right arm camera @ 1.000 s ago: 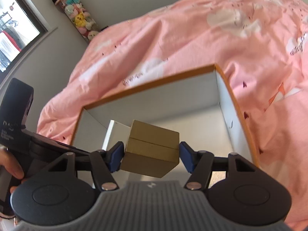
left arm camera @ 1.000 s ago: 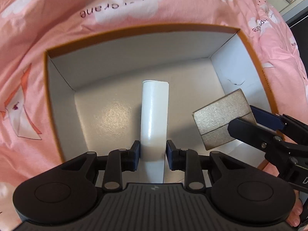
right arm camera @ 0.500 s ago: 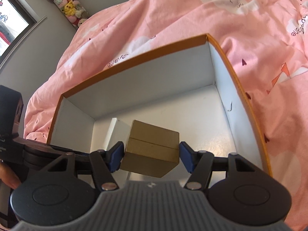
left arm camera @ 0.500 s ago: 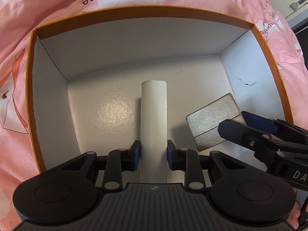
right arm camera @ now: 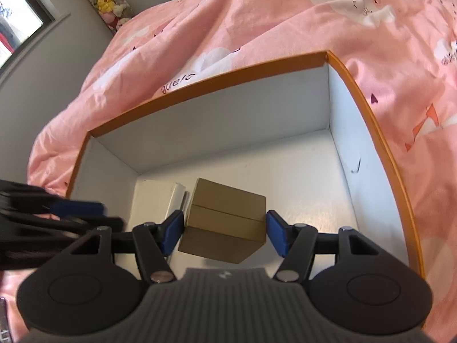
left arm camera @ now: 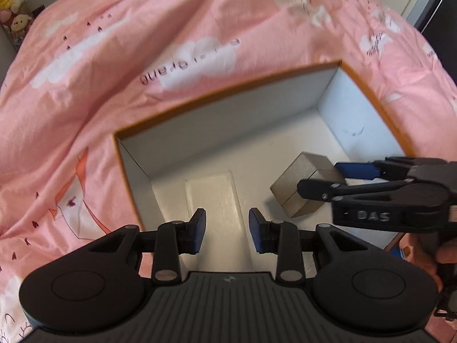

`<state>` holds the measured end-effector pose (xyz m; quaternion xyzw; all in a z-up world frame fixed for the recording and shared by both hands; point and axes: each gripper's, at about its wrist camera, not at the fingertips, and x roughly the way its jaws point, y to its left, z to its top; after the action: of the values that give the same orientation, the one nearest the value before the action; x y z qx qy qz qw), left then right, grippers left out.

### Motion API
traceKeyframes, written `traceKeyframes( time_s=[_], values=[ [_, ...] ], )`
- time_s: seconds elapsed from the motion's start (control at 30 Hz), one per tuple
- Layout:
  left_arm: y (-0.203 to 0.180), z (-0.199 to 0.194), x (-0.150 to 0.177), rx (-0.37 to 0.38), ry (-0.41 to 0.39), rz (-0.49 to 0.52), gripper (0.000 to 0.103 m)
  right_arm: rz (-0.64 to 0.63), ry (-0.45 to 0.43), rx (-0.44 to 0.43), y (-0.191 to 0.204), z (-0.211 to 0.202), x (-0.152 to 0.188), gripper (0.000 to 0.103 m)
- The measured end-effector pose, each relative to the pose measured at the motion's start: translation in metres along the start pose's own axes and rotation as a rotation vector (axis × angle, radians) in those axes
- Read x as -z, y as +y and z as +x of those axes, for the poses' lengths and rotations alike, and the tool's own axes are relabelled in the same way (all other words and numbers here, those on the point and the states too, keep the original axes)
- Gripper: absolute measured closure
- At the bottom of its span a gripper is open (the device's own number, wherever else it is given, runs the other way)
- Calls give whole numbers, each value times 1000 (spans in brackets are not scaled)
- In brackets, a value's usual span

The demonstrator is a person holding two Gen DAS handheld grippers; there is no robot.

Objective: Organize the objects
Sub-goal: 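Lower the white box into the orange box and open the left gripper, then lower the tan box into the orange box corner and open the right gripper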

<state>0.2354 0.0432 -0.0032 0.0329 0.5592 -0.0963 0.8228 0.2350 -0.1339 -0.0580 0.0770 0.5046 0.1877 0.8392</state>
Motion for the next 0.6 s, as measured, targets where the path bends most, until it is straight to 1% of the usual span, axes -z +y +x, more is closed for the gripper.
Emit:
traceKeyframes(
  time_s=[0.13,0.23,0.33,0.47,0.6],
  values=[
    [12,-12,-10,2,-58,-36,65,-55,-5,70,14,12,-10,38],
    [22,-19,-11,24,-99,-70,65,-88,-8,125,24,24,-20,38],
    [31,-23,-12,38,-139,-97,65,-101,-16,161,32,35,-30,38],
    [39,-23,-14,37,-169,-121,65,-72,-15,175,39,45,-47,38],
    [45,-23,-16,42,-181,-135,65,-62,-18,193,49,59,-54,38]
  ],
)
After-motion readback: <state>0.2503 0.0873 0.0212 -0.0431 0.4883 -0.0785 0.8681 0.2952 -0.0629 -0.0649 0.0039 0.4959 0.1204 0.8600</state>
